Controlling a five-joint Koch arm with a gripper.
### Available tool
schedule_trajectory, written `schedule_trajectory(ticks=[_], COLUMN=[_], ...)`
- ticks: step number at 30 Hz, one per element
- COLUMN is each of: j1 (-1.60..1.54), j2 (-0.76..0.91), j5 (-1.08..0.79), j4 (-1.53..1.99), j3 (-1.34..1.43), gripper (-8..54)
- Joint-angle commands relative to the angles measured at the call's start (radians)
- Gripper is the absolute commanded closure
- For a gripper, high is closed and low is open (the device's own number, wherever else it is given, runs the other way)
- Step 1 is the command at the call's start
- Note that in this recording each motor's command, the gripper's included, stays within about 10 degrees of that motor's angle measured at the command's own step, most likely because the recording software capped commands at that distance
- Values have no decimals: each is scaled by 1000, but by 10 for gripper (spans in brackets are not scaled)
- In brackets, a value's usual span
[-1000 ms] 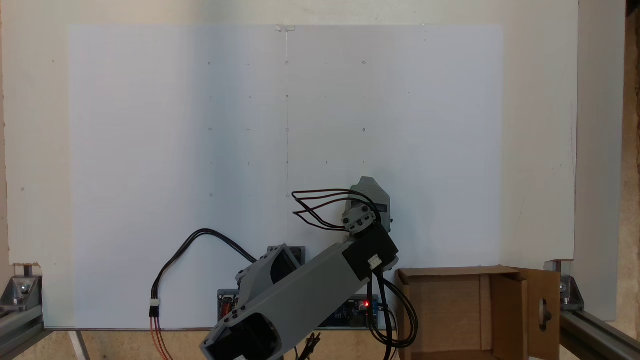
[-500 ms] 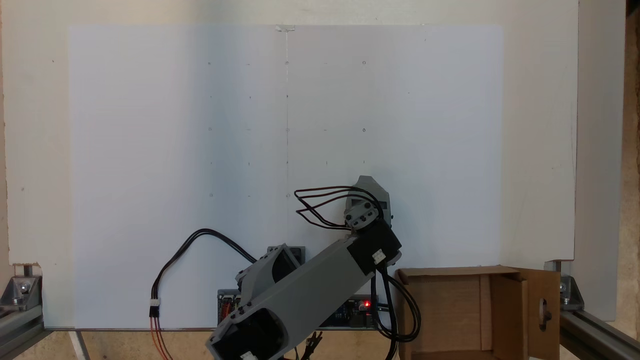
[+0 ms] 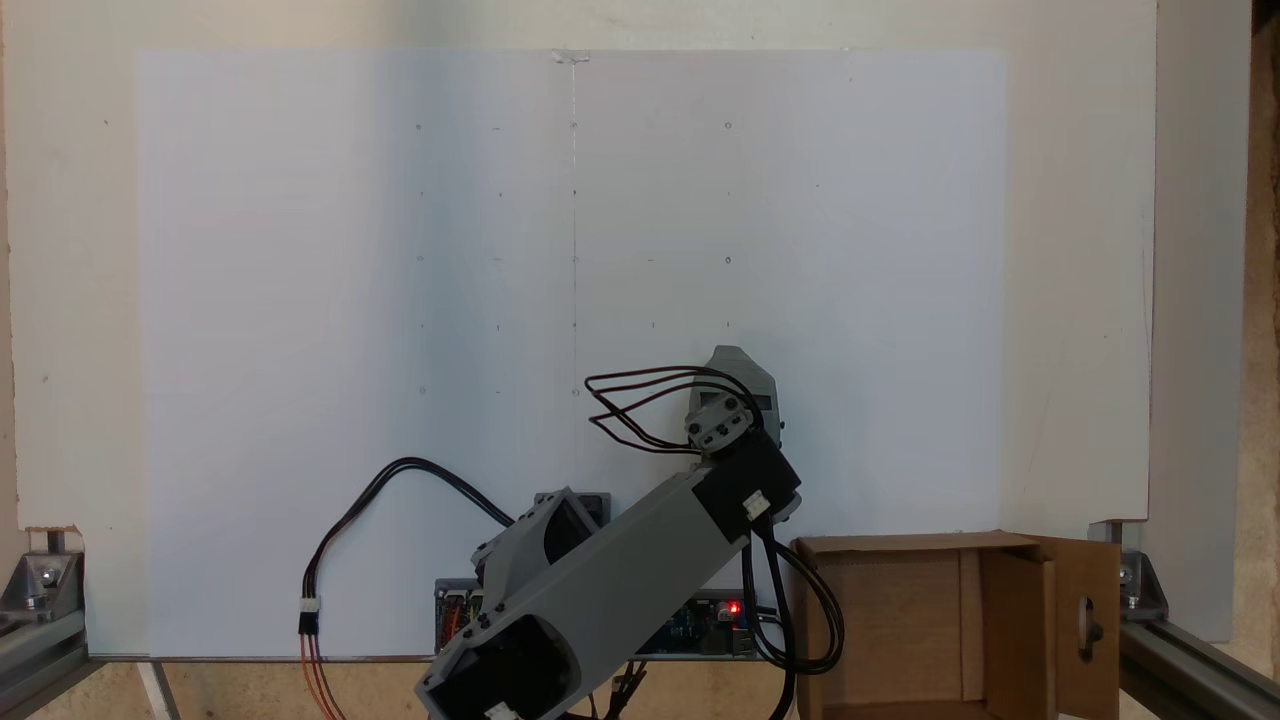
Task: Grasp a green dice and put it in the bin.
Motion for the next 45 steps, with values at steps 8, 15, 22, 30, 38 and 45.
schedule_trajectory(ticks=[8,15,22,30,38,45], j1=[-23,-29,-35,-48,-52,-55], j2=[-31,-43,-44,-72,-115,-150], j5=[97,133,181,189,189,190], j4=[15,15,18,-2,-28,-54], j3=[-83,-91,-95,-95,-95,-95], gripper=[29,40,40,40,40,40])
